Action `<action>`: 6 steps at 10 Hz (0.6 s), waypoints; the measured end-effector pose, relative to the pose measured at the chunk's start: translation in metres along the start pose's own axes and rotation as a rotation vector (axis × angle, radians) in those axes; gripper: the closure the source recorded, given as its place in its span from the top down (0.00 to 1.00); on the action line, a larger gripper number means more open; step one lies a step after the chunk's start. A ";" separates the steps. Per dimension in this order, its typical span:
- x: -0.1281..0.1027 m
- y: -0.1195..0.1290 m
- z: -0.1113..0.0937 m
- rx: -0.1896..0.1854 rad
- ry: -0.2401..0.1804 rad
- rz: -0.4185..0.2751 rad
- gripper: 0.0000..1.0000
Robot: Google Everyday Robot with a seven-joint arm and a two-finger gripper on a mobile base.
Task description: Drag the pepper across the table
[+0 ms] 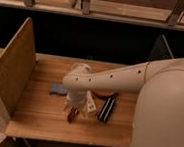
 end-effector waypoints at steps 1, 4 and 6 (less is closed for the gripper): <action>0.000 -0.001 0.000 0.002 0.000 0.001 0.65; -0.002 0.000 0.004 0.008 0.006 -0.001 0.65; -0.007 0.009 0.011 0.015 0.012 -0.024 0.65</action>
